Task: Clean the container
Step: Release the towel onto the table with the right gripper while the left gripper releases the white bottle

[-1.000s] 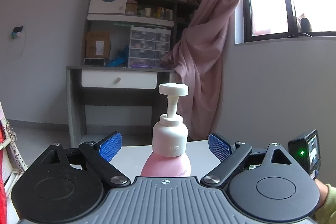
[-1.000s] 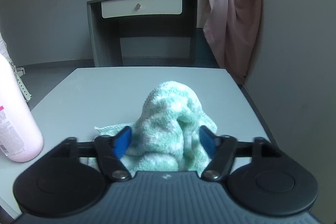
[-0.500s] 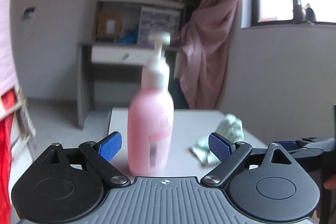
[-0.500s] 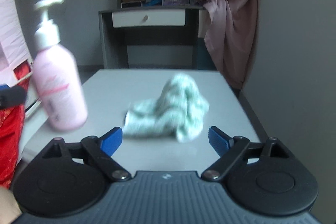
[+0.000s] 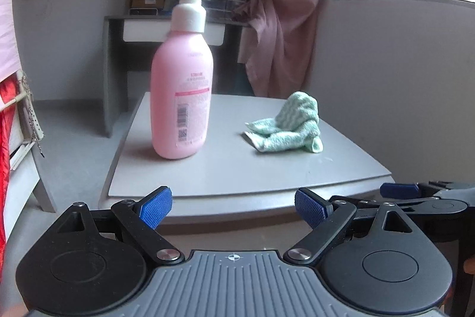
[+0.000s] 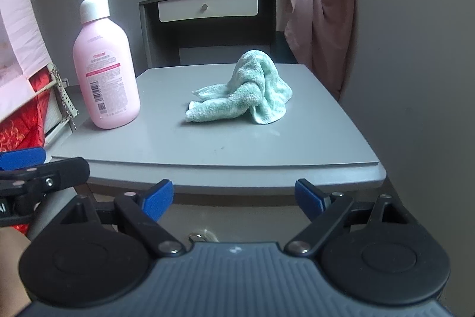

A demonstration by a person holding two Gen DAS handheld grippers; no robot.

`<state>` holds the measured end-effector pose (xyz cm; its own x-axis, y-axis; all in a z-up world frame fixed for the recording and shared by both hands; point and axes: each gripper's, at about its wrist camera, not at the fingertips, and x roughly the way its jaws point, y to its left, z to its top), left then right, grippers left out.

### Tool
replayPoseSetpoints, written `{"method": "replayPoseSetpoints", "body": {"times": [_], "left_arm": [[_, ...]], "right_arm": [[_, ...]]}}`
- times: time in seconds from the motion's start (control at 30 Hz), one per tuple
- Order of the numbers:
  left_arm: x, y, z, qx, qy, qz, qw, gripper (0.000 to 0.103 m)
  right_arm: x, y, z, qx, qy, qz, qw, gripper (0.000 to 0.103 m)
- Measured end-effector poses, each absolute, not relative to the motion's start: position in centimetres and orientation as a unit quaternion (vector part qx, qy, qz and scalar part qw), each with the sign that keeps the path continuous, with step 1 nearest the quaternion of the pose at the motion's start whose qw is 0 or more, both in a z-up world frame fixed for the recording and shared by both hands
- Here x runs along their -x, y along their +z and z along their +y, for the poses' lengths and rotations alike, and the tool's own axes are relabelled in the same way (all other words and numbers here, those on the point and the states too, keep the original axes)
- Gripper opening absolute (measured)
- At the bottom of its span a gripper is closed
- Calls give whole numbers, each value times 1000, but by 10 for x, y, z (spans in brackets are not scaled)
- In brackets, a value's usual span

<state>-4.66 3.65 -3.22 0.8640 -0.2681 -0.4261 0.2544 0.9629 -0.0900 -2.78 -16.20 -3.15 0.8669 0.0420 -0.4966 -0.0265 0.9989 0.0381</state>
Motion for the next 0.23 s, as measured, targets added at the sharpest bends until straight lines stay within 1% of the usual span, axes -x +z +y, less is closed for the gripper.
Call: {"method": "replayPoseSetpoints", "body": {"times": [0.23], "left_arm": [[50, -28, 29, 16, -134, 229, 964, 91]], "right_arm": [[28, -34, -159, -18, 21, 260, 965, 89]]}}
